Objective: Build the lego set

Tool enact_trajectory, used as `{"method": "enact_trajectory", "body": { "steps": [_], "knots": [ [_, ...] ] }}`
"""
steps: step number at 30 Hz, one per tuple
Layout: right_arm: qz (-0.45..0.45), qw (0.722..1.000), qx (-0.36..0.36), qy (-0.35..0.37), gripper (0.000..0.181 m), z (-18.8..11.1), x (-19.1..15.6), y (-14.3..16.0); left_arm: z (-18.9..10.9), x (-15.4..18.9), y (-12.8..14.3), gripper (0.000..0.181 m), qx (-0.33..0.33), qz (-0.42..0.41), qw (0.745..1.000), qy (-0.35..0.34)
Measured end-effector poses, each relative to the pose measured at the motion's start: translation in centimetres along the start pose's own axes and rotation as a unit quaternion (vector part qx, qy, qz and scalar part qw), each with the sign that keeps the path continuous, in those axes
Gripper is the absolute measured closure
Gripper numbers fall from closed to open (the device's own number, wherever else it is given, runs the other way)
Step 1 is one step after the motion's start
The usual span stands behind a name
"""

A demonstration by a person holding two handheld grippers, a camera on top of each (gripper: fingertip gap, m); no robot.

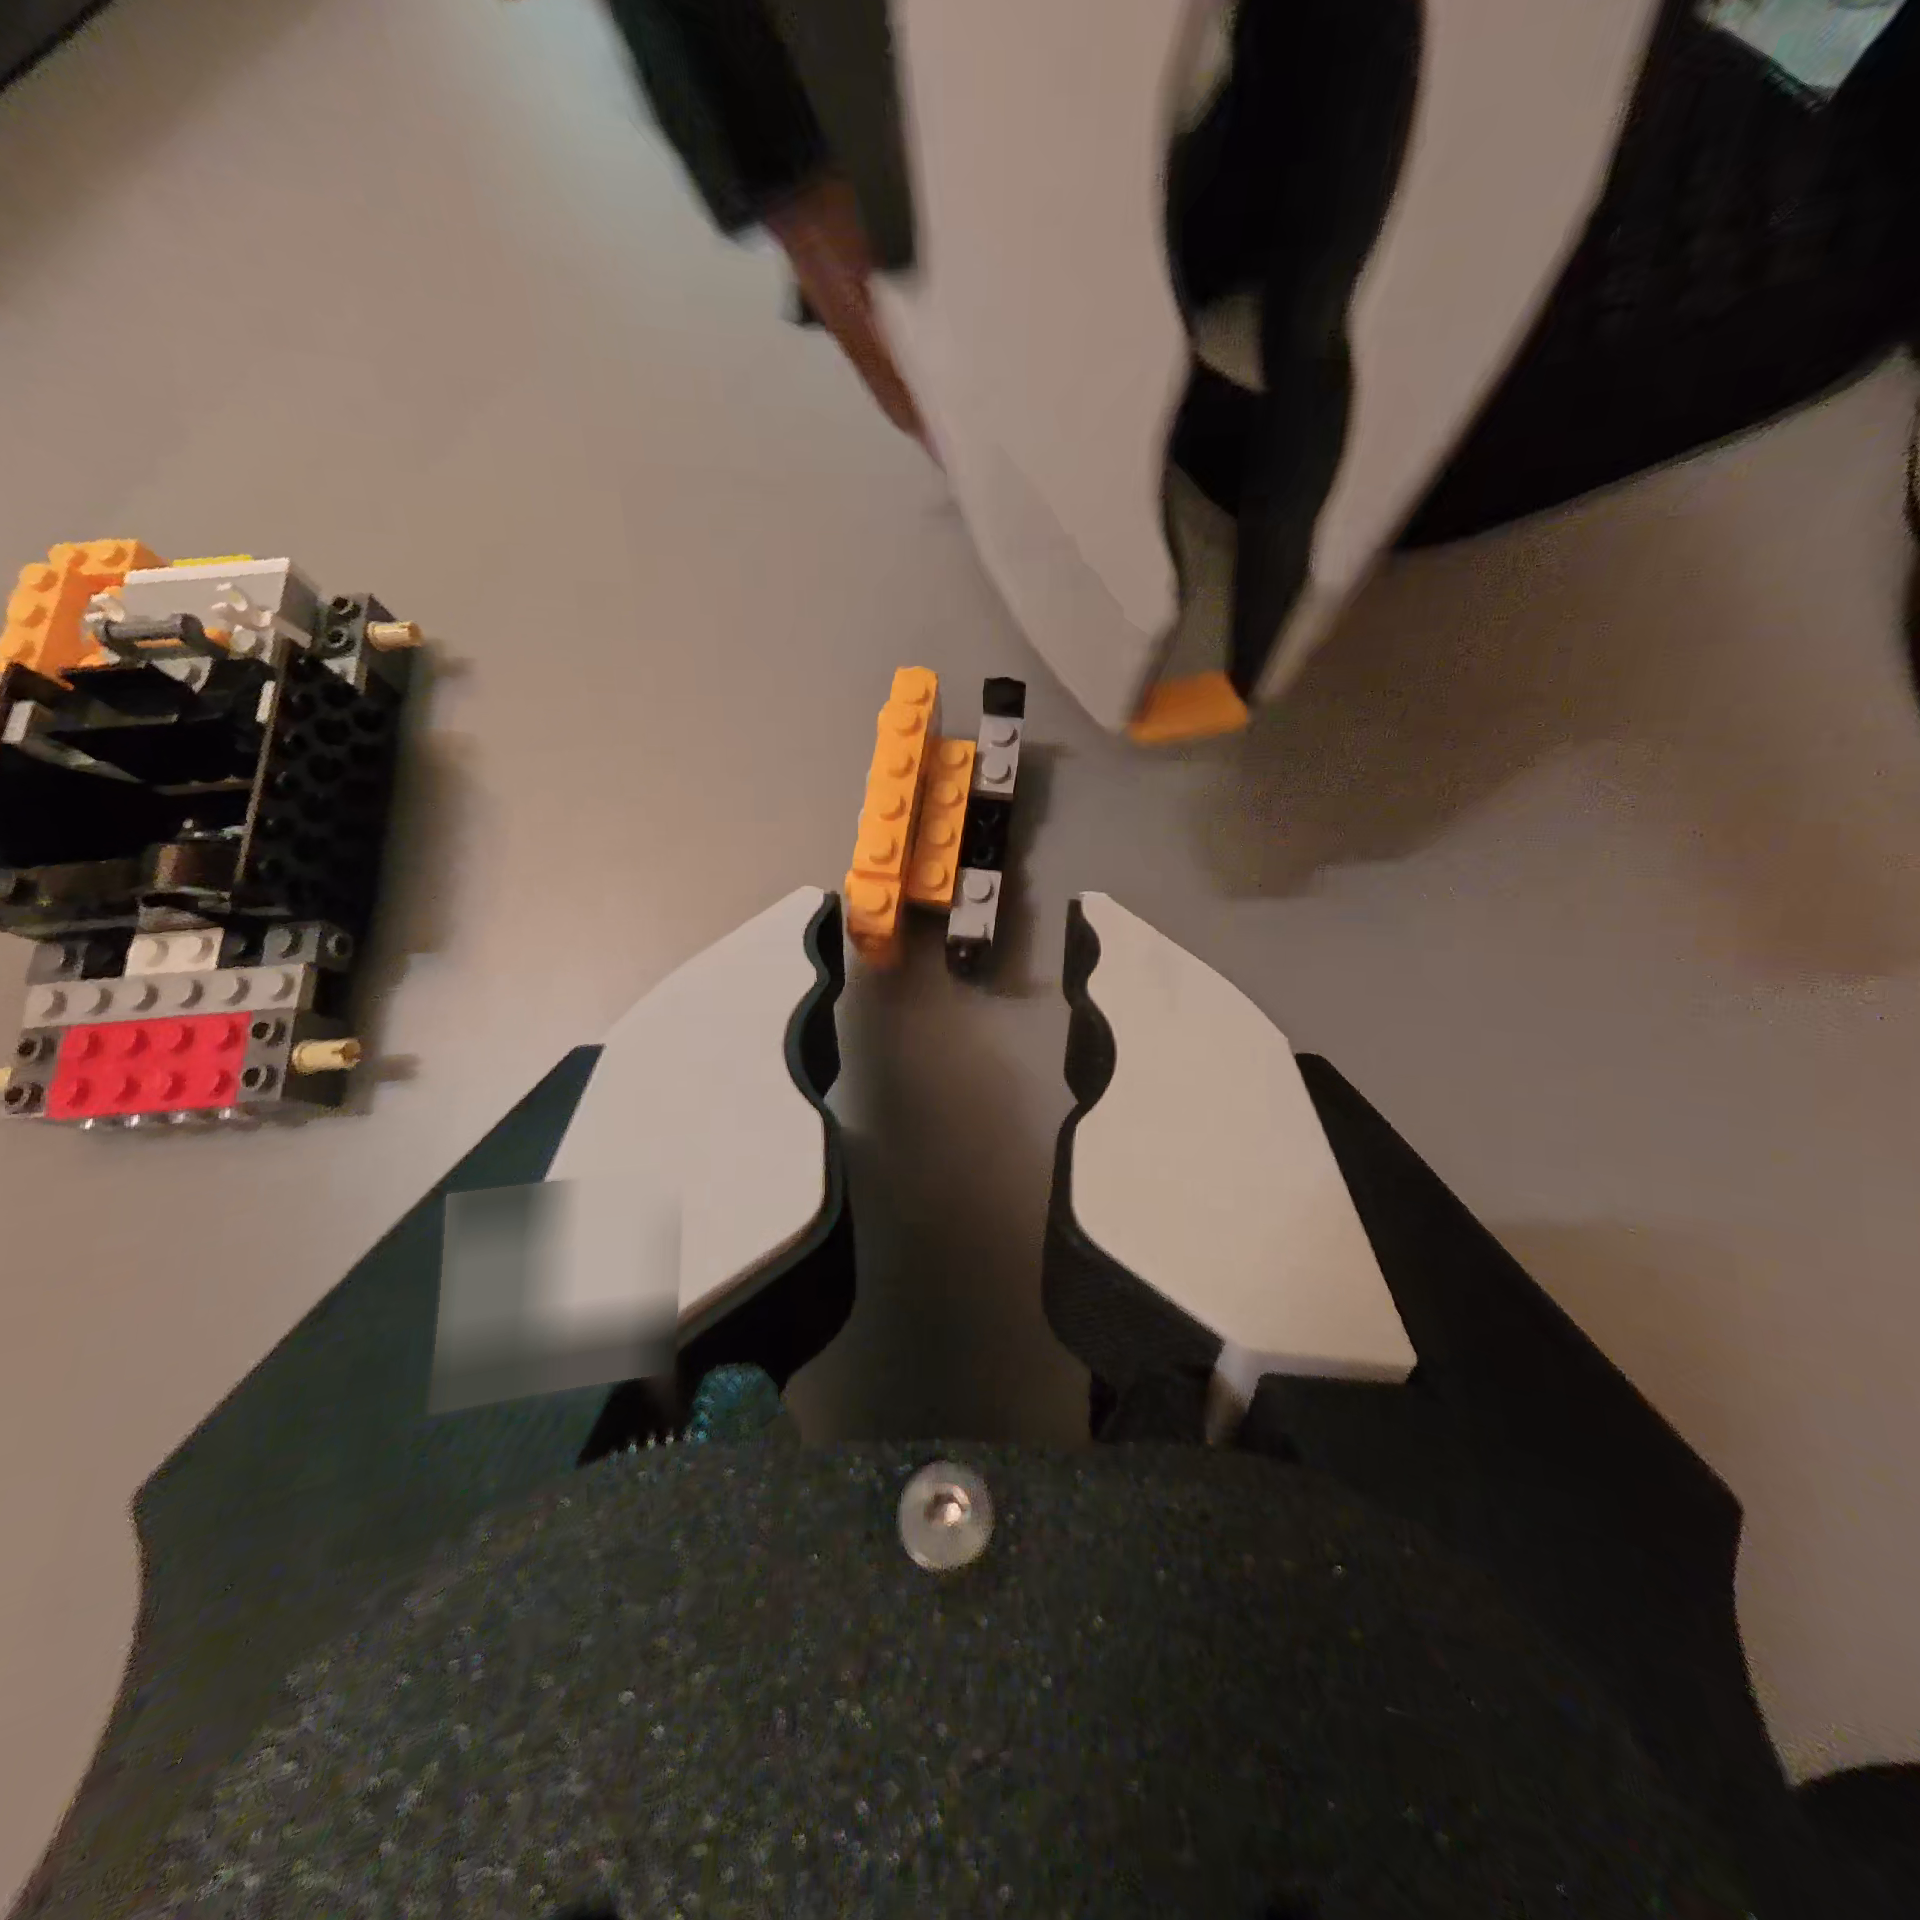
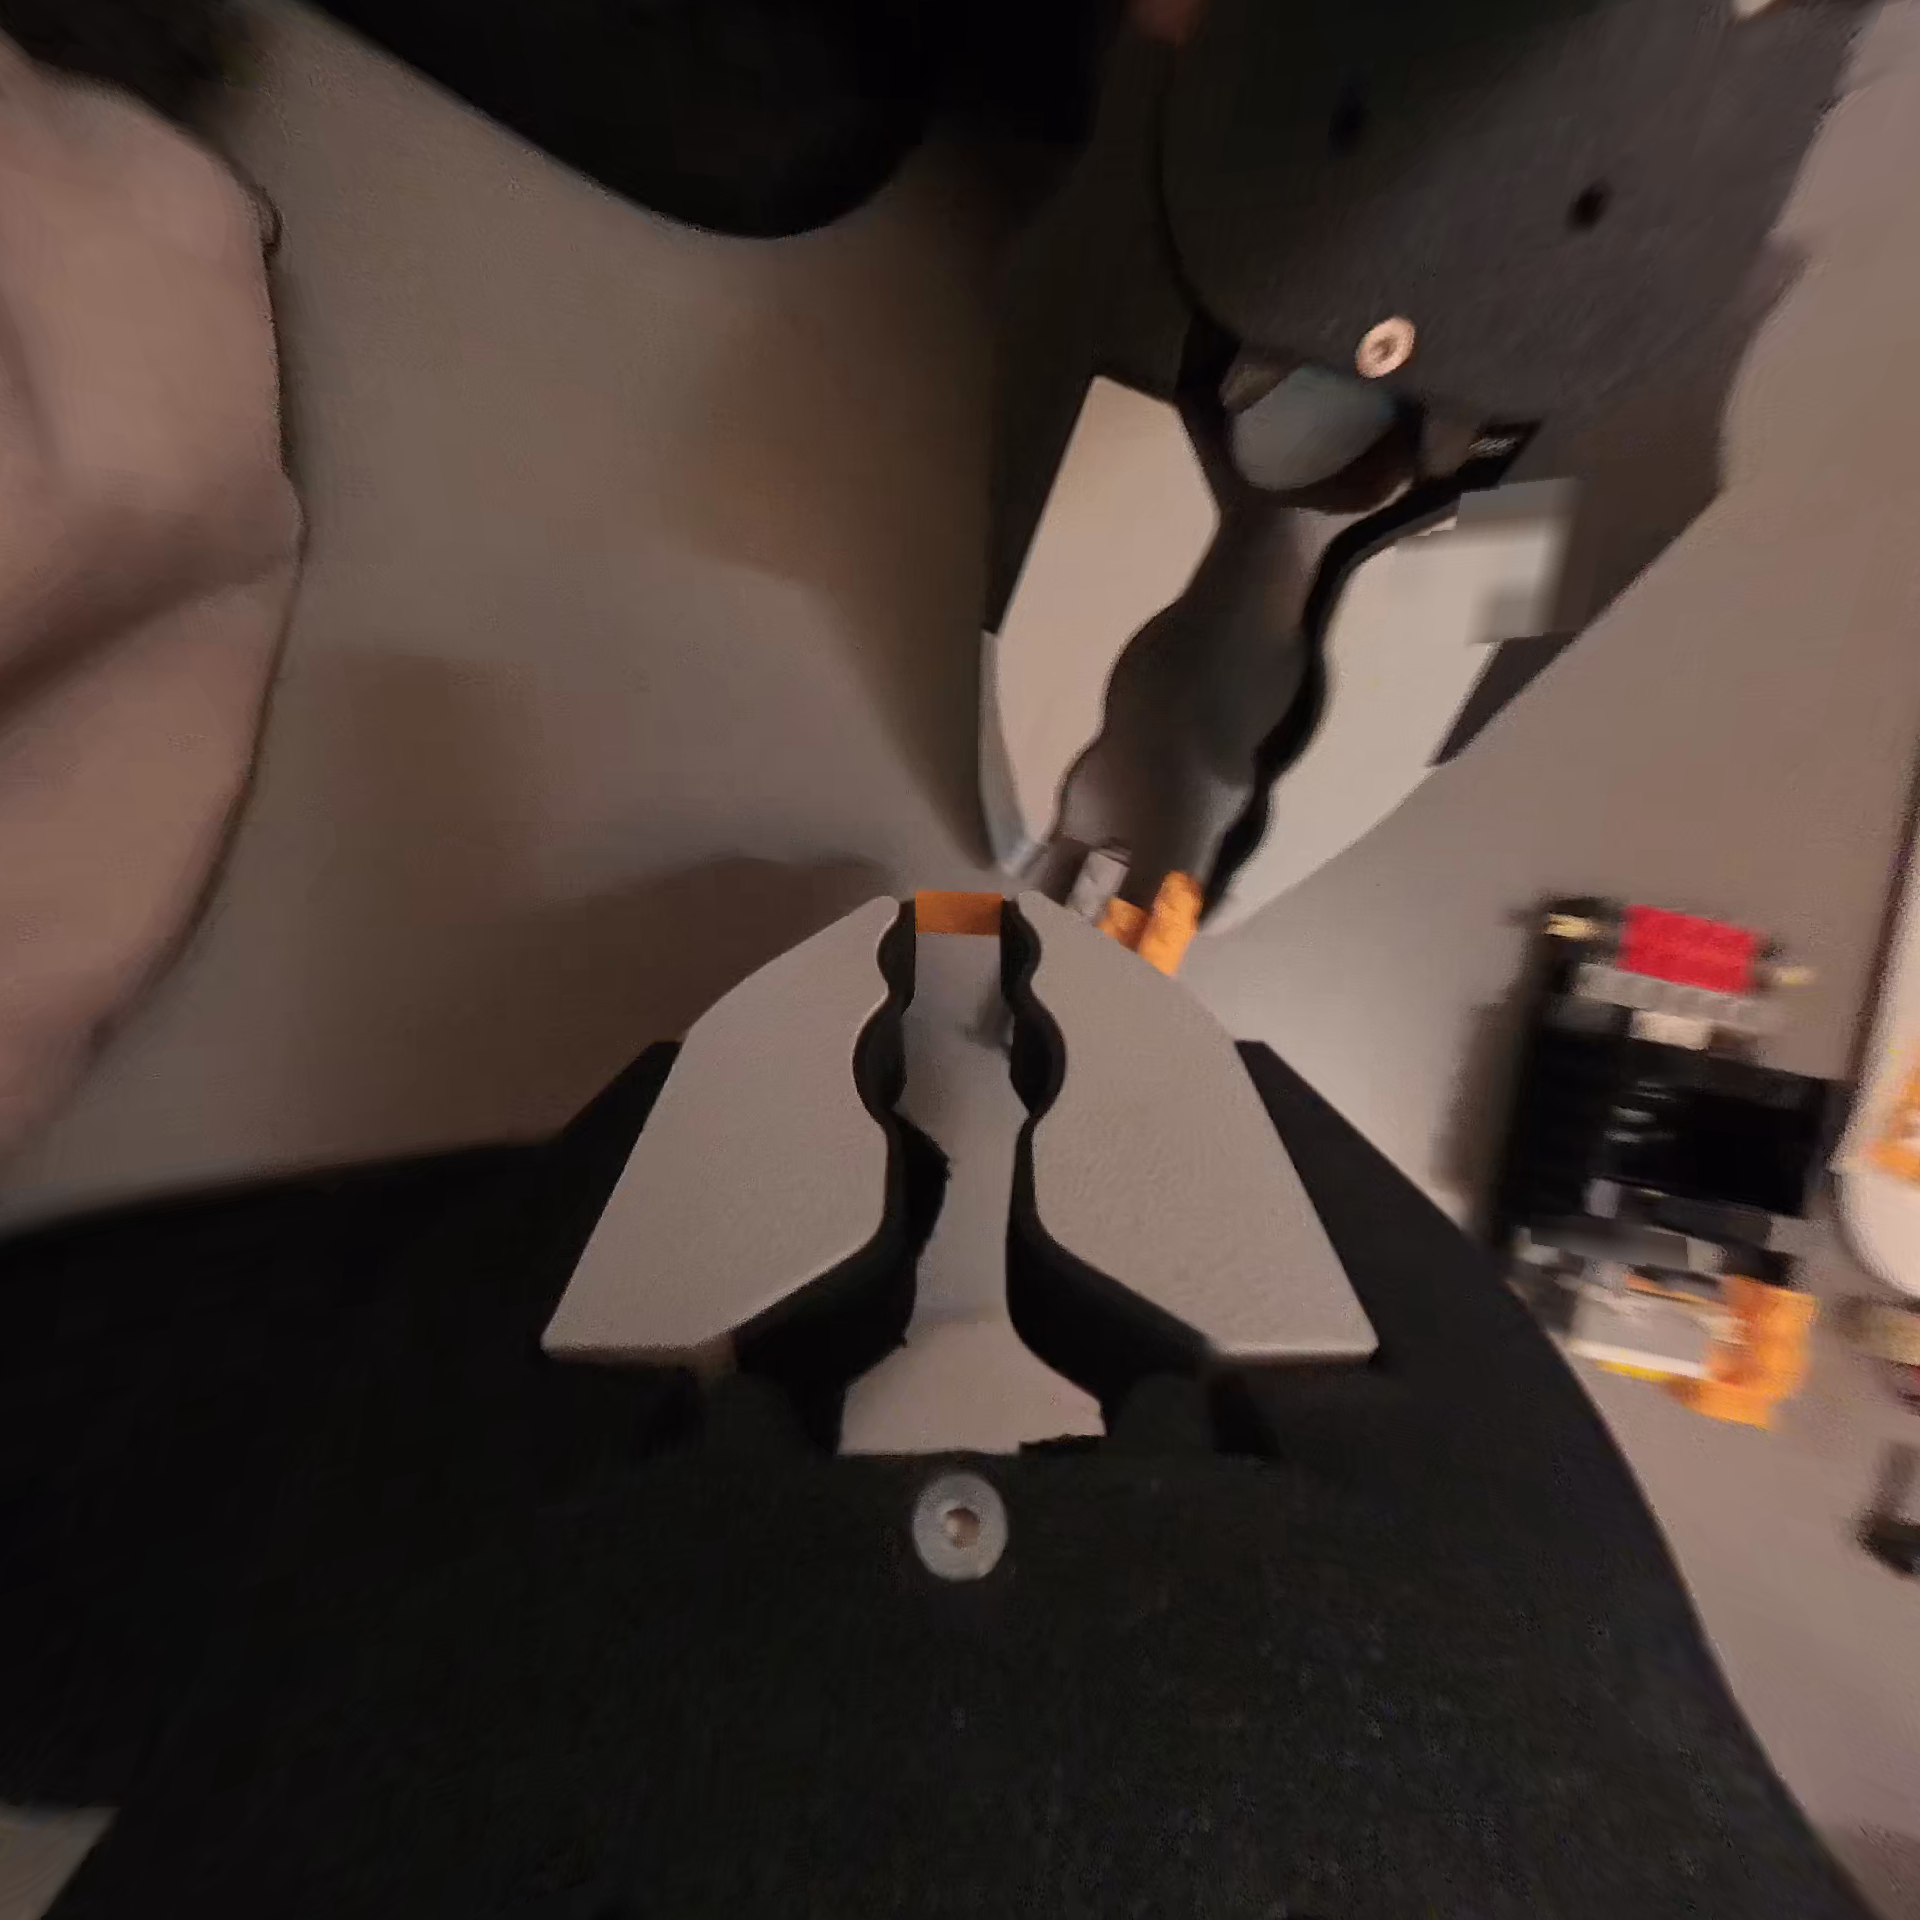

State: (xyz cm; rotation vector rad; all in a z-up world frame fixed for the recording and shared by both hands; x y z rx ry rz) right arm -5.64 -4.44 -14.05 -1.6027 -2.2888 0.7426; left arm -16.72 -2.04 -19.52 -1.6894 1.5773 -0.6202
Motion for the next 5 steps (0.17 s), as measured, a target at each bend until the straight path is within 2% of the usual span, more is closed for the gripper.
{"method": "enact_trajectory", "body": {
  "steps": [2, 5],
  "knots": [
    [-0.034, 0.999, -0.017, -0.021, 0.166, -1.5, 1.2, 0.2, 0.5, -0.1, -0.1, 0.149, -0.004, 0.004, 1.0, 0.005],
    [-0.088, 0.993, -0.045, -0.067, 0.166, -2.0, 2.4, 0.3, 0.8, -0.2, -0.1, 0.154, -0.009, 0.014, 1.0, 0.018]
  ]
}}
Point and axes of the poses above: each gripper's, where its closed fingertips meet, z out along the fingers, y out of its underside, x = y × z across the jaws, the point moved 8 cm from there along -z, back along the fingers, and after that the axes turned 10 degrees about -y, right-handed, at the moved point
